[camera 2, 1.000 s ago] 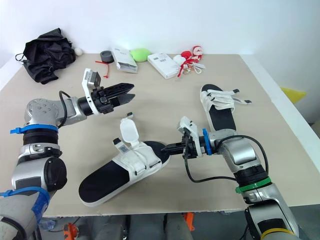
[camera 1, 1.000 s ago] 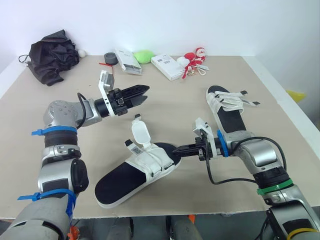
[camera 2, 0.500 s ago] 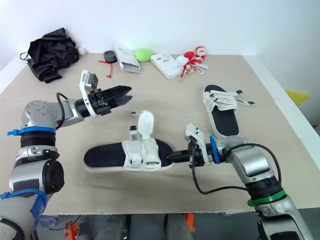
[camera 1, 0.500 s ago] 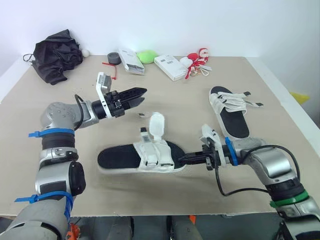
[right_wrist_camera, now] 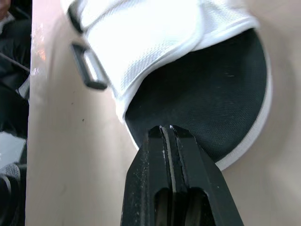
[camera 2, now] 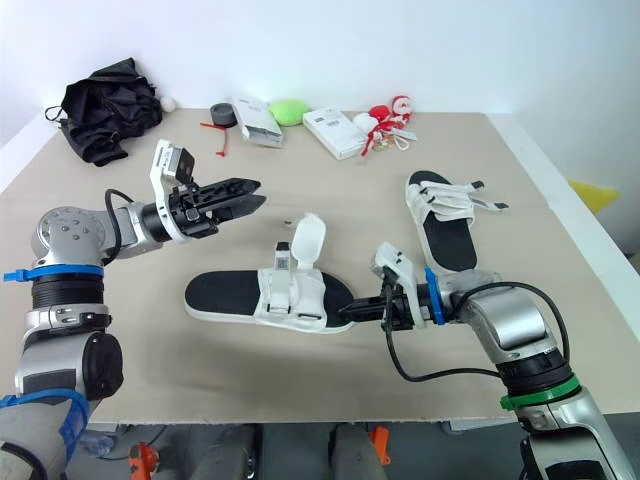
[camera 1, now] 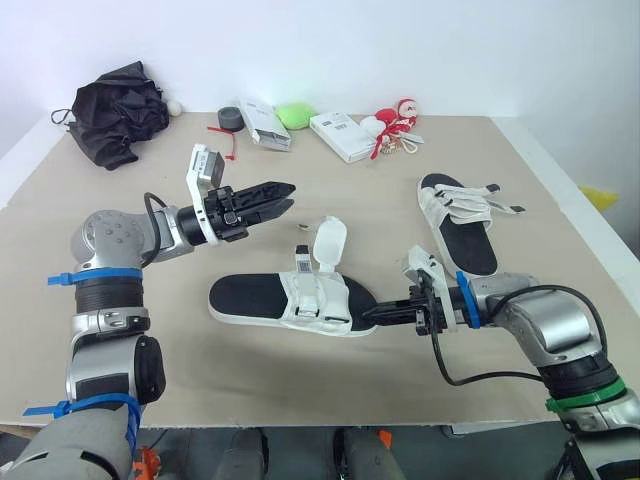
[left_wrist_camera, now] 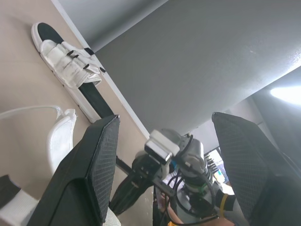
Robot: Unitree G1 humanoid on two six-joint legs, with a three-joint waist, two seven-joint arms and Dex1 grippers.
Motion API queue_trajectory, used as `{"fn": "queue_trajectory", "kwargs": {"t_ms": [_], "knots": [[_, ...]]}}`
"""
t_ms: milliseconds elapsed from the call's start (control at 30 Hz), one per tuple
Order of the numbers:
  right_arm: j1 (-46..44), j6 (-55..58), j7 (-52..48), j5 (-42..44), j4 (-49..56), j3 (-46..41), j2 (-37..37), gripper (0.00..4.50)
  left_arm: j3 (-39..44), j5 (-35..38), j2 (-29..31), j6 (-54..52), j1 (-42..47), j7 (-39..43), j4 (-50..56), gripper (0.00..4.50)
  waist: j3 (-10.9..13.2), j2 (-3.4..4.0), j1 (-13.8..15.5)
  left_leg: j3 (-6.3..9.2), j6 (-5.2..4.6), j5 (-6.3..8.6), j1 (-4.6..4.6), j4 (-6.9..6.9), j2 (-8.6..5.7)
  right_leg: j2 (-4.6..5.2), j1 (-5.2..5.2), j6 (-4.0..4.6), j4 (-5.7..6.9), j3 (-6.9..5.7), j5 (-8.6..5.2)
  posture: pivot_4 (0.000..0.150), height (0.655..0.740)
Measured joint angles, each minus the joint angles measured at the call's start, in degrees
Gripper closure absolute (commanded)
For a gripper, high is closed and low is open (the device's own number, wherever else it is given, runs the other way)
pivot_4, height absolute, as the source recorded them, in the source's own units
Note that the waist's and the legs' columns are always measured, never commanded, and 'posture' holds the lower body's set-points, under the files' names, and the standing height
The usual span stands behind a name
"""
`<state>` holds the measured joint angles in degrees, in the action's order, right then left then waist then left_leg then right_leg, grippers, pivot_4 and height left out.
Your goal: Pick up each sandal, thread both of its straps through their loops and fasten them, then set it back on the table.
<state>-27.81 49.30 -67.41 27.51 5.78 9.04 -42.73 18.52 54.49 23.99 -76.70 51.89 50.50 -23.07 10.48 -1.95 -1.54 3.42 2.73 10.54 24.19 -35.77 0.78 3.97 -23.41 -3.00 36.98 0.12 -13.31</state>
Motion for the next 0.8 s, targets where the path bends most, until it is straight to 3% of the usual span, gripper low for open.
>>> {"fn": "queue_trajectory", "kwargs": {"t_ms": [267,800], "knots": [[-2.25,4.60,1.57,4.78,0.13,-3.06,0.78,4.50,-2.19,-0.47,0.00,0.70,-0.74,0.03,0.16,1.25,0.01,0.02,0.01,0.00,-0.01,0.01,0.01,0.00,0.00,0.00,-0.01,0.00,0.00,0.01,0.00,0.150,0.7380],[-4.56,-1.38,4.20,-1.83,-0.55,4.60,5.13,4.50,-2.62,-0.50,-0.38,2.95,-1.16,-0.01,0.13,1.25,0.02,0.04,-0.01,0.00,0.00,0.00,0.01,-0.06,0.01,-0.03,-0.02,0.03,0.07,0.03,0.02,0.150,0.7380]]}}
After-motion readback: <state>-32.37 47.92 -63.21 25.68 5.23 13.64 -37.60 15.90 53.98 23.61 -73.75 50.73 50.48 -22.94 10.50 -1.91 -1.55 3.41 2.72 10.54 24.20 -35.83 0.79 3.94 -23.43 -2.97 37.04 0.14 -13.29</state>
